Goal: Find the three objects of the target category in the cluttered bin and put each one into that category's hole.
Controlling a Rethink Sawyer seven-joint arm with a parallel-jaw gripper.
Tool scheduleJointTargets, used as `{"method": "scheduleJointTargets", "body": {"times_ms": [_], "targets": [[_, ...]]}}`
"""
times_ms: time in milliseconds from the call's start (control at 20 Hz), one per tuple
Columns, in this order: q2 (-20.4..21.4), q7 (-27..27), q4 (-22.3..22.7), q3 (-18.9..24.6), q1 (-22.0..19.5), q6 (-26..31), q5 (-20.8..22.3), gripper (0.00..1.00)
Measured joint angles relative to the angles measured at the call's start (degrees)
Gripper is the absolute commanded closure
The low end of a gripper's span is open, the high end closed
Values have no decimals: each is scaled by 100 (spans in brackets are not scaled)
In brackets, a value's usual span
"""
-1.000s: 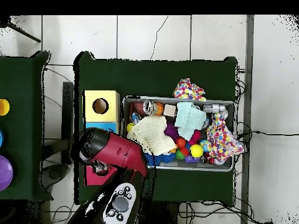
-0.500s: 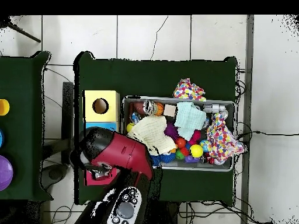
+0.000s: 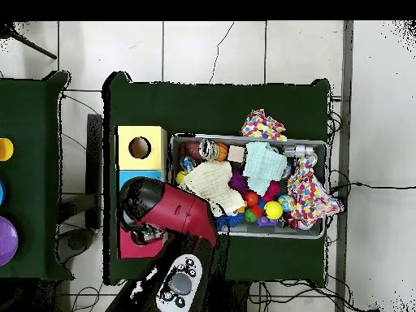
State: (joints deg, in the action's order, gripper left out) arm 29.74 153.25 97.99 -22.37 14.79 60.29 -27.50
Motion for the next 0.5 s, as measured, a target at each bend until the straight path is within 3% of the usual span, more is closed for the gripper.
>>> {"method": "scheduleJointTargets", "body": {"times_ms": [500], "targets": [[317,0,-32,-32,-110,701,198,100]]}}
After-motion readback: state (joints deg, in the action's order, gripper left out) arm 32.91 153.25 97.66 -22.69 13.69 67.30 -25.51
